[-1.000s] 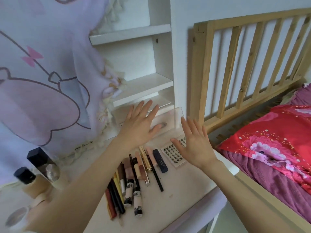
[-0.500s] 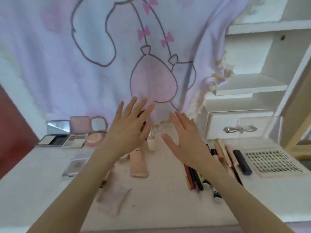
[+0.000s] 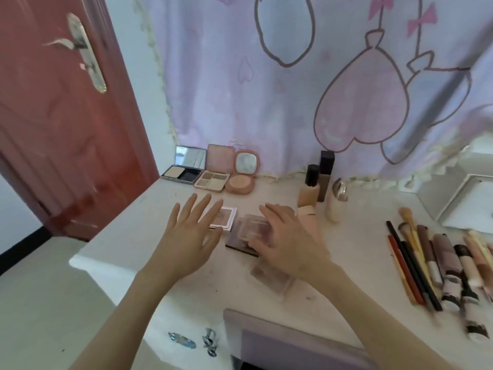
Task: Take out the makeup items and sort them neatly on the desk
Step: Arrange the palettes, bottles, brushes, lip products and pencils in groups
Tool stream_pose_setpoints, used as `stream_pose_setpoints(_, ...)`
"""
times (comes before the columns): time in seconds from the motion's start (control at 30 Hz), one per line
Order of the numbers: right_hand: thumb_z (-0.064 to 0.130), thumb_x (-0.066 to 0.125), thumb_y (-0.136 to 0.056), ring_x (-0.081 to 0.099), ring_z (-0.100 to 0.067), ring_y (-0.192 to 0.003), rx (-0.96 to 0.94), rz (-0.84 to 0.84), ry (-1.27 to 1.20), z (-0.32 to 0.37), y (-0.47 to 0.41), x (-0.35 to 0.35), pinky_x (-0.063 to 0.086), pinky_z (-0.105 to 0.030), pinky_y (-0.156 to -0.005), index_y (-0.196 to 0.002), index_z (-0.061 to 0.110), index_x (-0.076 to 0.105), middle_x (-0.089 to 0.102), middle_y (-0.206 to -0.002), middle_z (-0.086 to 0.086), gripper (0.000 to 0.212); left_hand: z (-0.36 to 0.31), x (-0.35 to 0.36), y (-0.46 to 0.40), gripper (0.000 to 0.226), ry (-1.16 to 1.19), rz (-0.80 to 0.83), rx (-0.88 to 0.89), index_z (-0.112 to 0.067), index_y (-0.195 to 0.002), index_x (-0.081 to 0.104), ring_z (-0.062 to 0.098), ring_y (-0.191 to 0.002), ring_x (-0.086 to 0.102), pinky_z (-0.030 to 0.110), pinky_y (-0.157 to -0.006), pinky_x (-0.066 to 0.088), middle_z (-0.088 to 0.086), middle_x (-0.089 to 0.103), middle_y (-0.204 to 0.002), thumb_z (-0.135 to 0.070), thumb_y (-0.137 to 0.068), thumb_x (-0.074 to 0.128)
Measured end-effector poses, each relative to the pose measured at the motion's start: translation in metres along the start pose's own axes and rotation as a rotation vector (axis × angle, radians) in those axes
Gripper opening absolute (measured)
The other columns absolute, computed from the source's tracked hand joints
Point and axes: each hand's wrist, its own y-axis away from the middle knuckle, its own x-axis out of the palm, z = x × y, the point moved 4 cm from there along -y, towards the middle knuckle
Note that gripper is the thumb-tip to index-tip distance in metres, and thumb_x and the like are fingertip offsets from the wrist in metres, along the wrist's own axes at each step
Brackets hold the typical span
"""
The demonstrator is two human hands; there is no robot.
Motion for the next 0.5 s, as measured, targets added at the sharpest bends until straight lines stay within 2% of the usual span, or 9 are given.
stream_pose_setpoints(0.07, 0.052, 0.052, -0.087, 0.026, -0.017, -0.135, 0.003, 0.027, 0.038, -0.001, -0.005, 0.009, 0.021, -0.03, -0.111, -0.145, 0.02, 0.027, 0.033, -0.147, 0.002, 0.071, 0.012, 0.011, 0.006, 0.053, 0.021, 0.01, -0.032, -0.031, -0.147, 0.012, 0.02, -0.145, 0.0, 0.041, -0.115, -0.001, -0.003, 0.011, -0.156, -0.038, -0.098, 0.033)
stream_pose_setpoints(0.17, 0.048, 0.06, -0.083, 0.038, -0.016, -0.125, -0.014, -0.06, -0.002, -0.003, -0.009, 0.012, 0.029, -0.026, -0.104, -0.14, 0.021, 0.039, 0.047, -0.136, 0.002, 0.067, 0.02, 0.021, 0.007, 0.055, 0.045, -0.003, -0.045, -0.029, -0.147, 0.014, 0.021, -0.144, 0.001, 0.04, -0.115, 0.0, -0.002, 0.012, -0.156, -0.035, -0.097, 0.037)
stream_pose_setpoints(0.23, 0.044, 0.066, -0.079, 0.04, -0.013, -0.119, -0.03, -0.145, -0.068, -0.003, -0.011, 0.01, 0.027, -0.022, -0.099, -0.136, 0.022, 0.045, 0.051, -0.129, 0.003, 0.064, 0.019, 0.025, 0.006, 0.054, 0.088, -0.037, -0.022, -0.029, -0.146, 0.018, 0.022, -0.144, 0.002, 0.041, -0.115, 0.002, -0.001, 0.016, -0.155, -0.033, -0.097, 0.039)
stream_pose_setpoints(0.33, 0.042, 0.071, -0.075, 0.043, -0.01, -0.113, -0.027, -0.223, -0.18, -0.003, -0.019, 0.005, 0.032, -0.025, -0.098, -0.132, 0.026, 0.048, 0.052, -0.122, 0.008, 0.064, 0.006, 0.02, 0.0, 0.05, 0.22, -0.114, 0.033, -0.034, -0.14, 0.02, 0.017, -0.143, 0.007, 0.044, -0.115, 0.005, -0.001, 0.026, -0.152, -0.03, -0.096, 0.043)
stream_pose_setpoints(0.43, 0.038, 0.072, -0.075, 0.05, 0.004, -0.102, -0.005, -0.243, -0.418, -0.003, -0.024, -0.003, 0.039, -0.012, -0.089, -0.12, 0.049, 0.045, 0.053, -0.108, 0.025, 0.054, -0.008, 0.005, -0.009, 0.043, 0.309, -0.229, 0.148, -0.029, -0.135, 0.037, 0.019, -0.14, 0.02, 0.048, -0.114, 0.017, 0.001, 0.038, -0.145, -0.026, -0.093, 0.046)
stream_pose_setpoints(0.5, 0.033, 0.072, -0.076, 0.055, 0.006, -0.096, 0.011, -0.236, -0.608, -0.003, -0.023, -0.007, 0.043, -0.006, -0.079, -0.109, 0.056, 0.044, 0.058, -0.098, 0.027, 0.049, -0.017, -0.005, -0.013, 0.038, 0.323, -0.311, 0.238, -0.019, -0.129, 0.05, 0.022, -0.135, 0.031, 0.044, -0.11, 0.027, 0.002, 0.045, -0.139, -0.025, -0.092, 0.05)
